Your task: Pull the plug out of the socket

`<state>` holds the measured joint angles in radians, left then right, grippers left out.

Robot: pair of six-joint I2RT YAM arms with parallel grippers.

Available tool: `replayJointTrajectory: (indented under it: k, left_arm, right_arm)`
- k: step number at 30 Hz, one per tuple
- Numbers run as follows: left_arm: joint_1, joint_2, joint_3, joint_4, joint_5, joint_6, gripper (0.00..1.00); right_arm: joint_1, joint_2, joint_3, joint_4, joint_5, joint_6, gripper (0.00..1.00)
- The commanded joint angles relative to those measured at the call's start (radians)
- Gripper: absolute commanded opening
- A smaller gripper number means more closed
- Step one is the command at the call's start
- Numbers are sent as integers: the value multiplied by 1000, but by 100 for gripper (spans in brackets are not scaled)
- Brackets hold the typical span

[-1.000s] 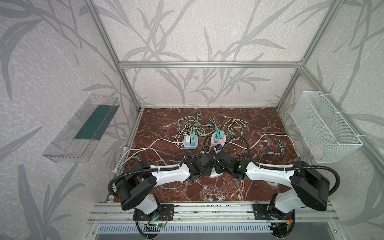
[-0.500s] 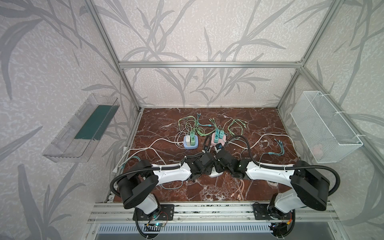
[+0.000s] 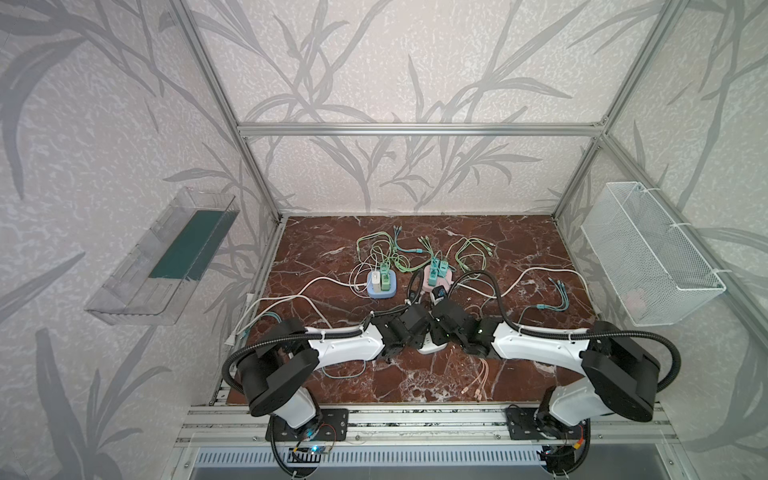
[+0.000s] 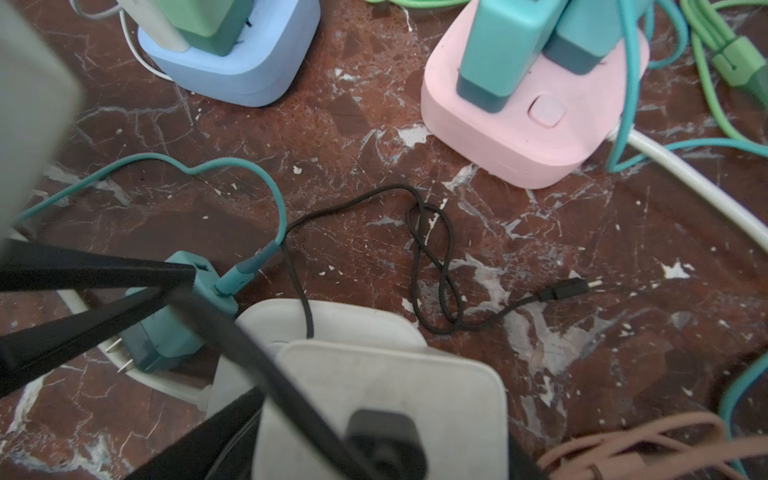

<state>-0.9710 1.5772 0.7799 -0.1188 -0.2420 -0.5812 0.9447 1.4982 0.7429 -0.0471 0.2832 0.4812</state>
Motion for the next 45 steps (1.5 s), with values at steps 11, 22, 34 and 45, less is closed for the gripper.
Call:
replayJointTrajectory:
  k: [11,22,34,45]
  left_arm:
    - [-2,39,-11,-65,21,-36,67]
    - [0,14,-22,-68,10,-31,67]
    - [2,-3,-29,-63,20,-26,67]
    - [3,-113,-43,-45,35,13,67]
  right_arm:
    - [41,-6,58,-2,71,-38,28]
    - [32,-39,54,-16,56,-41,29]
    - [-9,-94,47,-37,5,-38,29]
    - [-116,-160,38,-142,-74,-43,30]
